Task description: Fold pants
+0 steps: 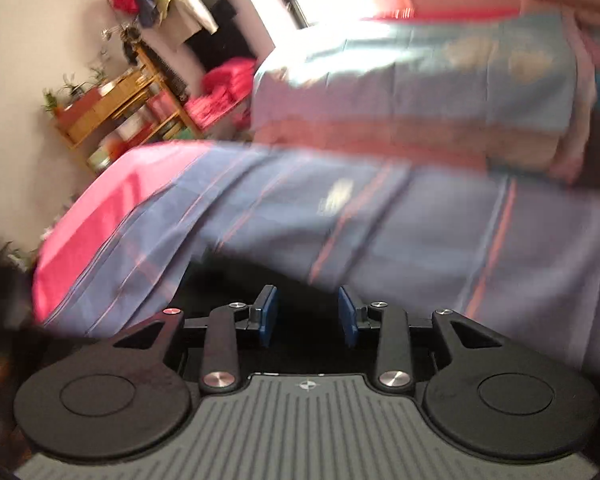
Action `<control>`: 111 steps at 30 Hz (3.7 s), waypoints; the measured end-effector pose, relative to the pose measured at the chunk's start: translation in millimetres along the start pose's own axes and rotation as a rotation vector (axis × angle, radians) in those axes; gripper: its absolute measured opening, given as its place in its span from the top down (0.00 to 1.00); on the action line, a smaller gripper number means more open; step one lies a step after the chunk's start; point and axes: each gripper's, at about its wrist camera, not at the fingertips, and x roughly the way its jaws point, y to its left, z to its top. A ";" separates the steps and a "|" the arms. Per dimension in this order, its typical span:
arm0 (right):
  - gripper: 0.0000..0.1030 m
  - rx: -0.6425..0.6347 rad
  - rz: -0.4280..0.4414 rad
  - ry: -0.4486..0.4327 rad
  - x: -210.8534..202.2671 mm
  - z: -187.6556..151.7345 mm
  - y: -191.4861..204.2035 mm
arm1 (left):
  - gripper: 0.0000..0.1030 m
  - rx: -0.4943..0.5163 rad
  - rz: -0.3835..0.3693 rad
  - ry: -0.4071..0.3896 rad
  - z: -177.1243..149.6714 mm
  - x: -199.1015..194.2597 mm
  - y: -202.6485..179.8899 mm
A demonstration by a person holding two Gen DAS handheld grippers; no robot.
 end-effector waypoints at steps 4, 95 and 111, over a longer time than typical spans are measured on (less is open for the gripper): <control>0.63 0.052 -0.040 0.030 10.2 -34.0 -29.9 | 0.00 0.082 0.053 0.037 14.9 51.7 -27.3; 0.18 0.986 -0.394 -0.514 -263.3 -164.4 -248.5 | 0.00 0.114 0.272 -0.003 9.5 83.1 -67.3; 0.54 0.835 -0.318 -0.678 -221.3 -150.6 -283.0 | 0.00 0.122 0.273 -0.079 -5.6 77.9 -66.8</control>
